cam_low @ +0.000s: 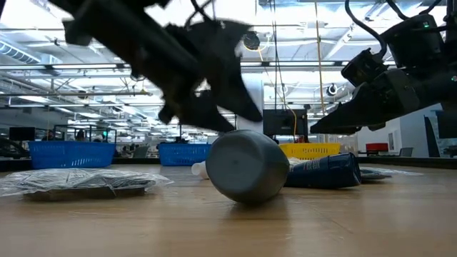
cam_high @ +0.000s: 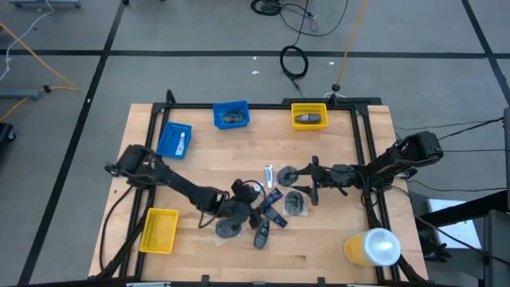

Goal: Pick & Place Travel size toiletries
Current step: Put the blue shave cream into the bottom yellow bin

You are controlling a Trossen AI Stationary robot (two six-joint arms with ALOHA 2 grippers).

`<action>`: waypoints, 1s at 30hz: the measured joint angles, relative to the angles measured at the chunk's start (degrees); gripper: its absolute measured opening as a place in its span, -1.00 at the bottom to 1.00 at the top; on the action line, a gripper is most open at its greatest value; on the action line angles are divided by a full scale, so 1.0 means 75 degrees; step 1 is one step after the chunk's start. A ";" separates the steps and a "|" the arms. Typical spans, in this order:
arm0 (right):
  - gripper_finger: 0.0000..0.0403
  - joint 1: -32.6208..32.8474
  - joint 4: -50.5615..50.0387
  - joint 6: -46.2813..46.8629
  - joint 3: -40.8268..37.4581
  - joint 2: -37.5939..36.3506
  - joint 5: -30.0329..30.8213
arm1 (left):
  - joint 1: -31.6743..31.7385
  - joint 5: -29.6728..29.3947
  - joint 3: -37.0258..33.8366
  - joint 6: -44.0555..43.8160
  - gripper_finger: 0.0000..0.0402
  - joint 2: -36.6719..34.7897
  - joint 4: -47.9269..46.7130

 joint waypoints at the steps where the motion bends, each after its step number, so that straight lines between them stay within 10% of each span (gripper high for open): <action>1: 0.26 0.0000 -0.0004 0.0033 0.0000 0.0000 0.0000 | 0.0068 0.0013 -0.0001 -0.0074 0.31 0.0141 0.0161; 30: 0.26 0.0449 -0.0537 -0.0009 -0.0006 0.0000 0.0603 | 0.0745 0.1638 -0.0015 0.1712 0.12 0.0770 0.0646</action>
